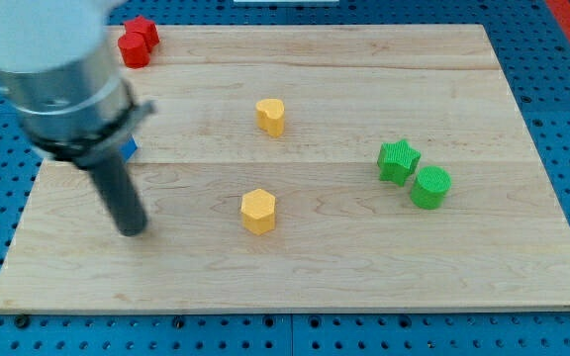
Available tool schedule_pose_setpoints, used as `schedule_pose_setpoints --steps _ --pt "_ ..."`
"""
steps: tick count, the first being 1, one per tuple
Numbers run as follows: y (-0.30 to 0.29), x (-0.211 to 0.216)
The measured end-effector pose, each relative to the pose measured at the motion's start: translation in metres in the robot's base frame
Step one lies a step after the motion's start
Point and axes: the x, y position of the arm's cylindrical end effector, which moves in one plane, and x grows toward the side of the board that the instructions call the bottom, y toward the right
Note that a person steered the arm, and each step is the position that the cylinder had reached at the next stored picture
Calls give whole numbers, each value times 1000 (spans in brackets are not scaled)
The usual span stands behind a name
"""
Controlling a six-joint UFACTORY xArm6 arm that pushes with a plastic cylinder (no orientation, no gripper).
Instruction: Push the blue triangle below the blue cube
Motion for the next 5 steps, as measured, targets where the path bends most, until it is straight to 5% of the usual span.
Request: schedule_pose_setpoints --steps 1,2,3,5 --pt "-51 -51" --pt "-28 -132" --pt "9 -168" --pt "41 -138"
